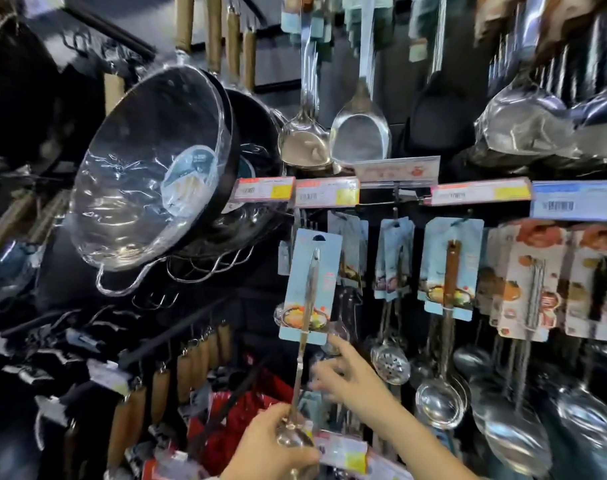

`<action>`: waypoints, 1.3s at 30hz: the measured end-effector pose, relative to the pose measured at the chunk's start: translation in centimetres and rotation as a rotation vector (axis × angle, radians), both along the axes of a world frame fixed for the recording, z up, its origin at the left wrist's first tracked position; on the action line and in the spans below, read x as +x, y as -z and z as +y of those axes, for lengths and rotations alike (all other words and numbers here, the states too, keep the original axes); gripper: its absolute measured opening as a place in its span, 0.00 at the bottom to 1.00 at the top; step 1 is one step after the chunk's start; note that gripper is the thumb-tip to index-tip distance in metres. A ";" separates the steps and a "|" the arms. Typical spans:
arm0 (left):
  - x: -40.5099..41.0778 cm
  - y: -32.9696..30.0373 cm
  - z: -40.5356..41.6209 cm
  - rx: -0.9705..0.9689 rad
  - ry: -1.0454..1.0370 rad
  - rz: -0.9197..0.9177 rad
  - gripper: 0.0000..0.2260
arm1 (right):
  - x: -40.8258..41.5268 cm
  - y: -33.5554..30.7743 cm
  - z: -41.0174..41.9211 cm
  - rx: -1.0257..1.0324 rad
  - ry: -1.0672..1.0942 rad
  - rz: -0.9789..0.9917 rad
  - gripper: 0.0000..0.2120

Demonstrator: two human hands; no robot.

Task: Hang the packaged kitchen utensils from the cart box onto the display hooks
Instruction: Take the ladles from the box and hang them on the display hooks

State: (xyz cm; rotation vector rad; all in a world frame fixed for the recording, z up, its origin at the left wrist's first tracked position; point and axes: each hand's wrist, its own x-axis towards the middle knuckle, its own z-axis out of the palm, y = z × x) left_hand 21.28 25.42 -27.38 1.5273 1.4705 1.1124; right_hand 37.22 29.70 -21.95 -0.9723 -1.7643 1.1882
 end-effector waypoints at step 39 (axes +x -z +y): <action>3.4 -2.8 7.4 -0.096 0.197 -0.075 0.14 | 0.2 -3.6 6.4 0.122 0.346 0.022 0.08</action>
